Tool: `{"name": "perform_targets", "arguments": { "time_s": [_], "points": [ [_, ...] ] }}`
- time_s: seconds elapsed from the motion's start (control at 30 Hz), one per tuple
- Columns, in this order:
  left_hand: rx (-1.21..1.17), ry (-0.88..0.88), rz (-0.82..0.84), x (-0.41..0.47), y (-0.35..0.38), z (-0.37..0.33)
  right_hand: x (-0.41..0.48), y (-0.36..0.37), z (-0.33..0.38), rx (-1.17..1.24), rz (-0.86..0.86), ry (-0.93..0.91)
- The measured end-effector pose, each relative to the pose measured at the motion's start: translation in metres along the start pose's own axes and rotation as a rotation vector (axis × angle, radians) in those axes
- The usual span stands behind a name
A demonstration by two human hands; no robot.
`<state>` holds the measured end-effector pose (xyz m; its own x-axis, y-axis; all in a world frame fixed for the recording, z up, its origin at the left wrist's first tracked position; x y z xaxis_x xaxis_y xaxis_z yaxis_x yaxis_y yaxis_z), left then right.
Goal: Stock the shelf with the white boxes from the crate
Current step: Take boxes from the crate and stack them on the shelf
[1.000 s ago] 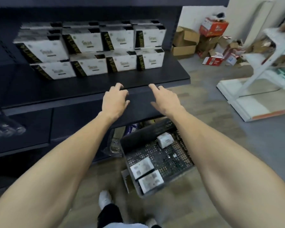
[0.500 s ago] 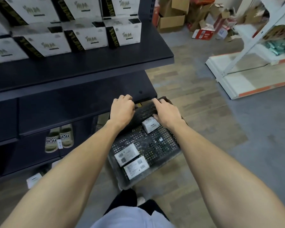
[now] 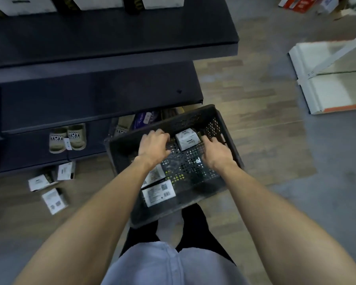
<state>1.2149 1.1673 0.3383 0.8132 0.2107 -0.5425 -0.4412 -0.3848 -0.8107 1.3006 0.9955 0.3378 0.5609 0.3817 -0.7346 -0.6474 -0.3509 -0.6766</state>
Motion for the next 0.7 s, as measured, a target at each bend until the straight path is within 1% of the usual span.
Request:
{"name": "perform_targets", "arguments": {
  "time_s": [0.1,0.3,0.4,0.47,0.53,0.6,0.7],
  "points": [
    [-0.041,-0.089,0.059,0.021,0.026,-0.005,0.029,0.012,-0.018,-0.045,0.069,-0.036],
    [-0.130,-0.227,0.151,0.065,0.089,-0.015,0.103,0.036,-0.041,-0.125,0.140,-0.131],
    [-0.182,-0.258,0.177,0.092,0.121,-0.017,0.142,0.054,-0.046,-0.149,0.170,-0.158],
    [-0.198,-0.265,0.156,0.113,0.140,-0.019,0.167,0.068,-0.047,-0.154,0.182,-0.177],
    [-0.158,-0.290,0.112,0.134,0.157,-0.016,0.194,0.080,-0.045,-0.171,0.171,-0.199],
    [-0.151,-0.321,0.048,0.153,0.172,-0.011,0.220,0.090,-0.044,-0.203,0.155,-0.191],
    [-0.196,-0.318,0.005,0.175,0.194,-0.004,0.252,0.097,-0.045,-0.210,0.135,-0.141]
  ]
}}
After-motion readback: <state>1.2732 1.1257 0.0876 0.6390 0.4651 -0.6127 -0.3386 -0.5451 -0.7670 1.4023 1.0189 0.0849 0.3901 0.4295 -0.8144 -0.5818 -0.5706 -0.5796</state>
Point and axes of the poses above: each hand's wrist, its own x-axis towards the middle knuckle, its own y-axis out of the palm, z = x × y, the point moved 6 cm from there along x, towards the middle knuckle, and after that the axes turned 12 degrees about z, right-handed, at the moved point
